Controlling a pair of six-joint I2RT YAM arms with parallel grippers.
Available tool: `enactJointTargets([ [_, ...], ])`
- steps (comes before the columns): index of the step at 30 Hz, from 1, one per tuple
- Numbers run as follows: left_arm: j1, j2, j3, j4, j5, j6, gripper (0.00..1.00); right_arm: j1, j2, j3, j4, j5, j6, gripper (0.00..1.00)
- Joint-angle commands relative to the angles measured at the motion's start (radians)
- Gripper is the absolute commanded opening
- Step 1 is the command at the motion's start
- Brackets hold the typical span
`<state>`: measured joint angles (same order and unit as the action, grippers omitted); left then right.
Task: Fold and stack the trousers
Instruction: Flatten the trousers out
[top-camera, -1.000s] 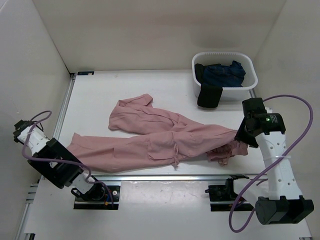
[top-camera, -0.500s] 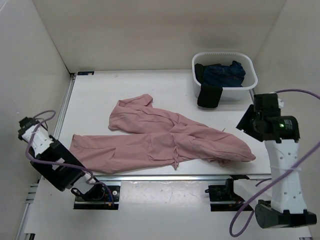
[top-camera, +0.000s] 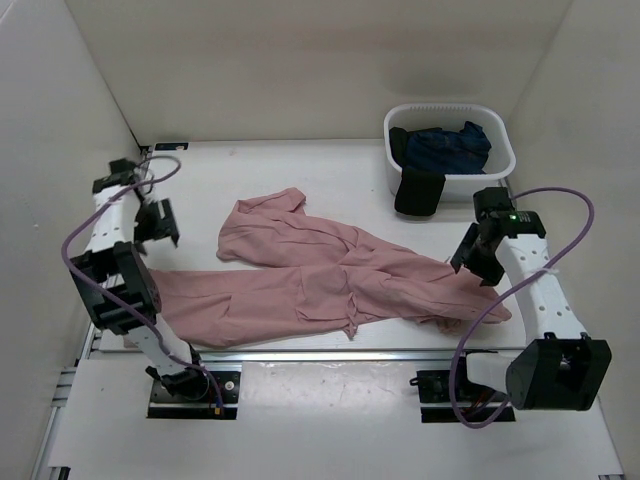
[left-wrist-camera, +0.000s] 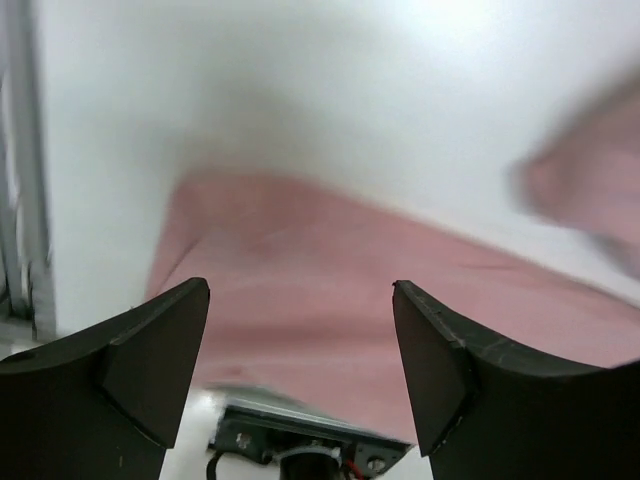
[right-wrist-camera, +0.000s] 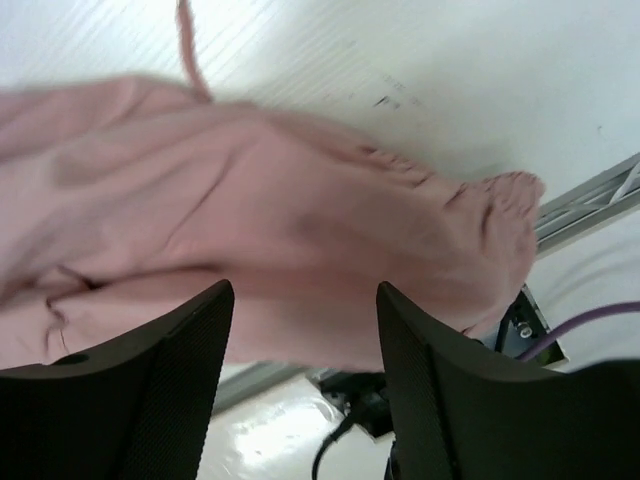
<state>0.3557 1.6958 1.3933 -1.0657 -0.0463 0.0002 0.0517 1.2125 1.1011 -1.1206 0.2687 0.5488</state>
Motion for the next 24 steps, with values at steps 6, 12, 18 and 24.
enactJointTargets([
  [6,-0.342,0.214,0.381,0.012,0.204,0.000,0.95,-0.271,0.010,-0.069,0.195,-0.064,0.040,0.84],
  [12,-0.501,0.418,0.400,0.041,0.126,0.000,0.97,-0.306,0.117,-0.154,0.248,-0.135,0.062,0.96],
  [18,-0.523,0.439,0.290,0.079,0.091,0.000,0.67,-0.306,0.130,-0.257,0.306,-0.252,0.082,0.91],
  [24,-0.523,0.349,0.191,0.079,0.044,0.000,0.14,-0.306,0.130,-0.349,0.381,-0.422,0.082,0.15],
])
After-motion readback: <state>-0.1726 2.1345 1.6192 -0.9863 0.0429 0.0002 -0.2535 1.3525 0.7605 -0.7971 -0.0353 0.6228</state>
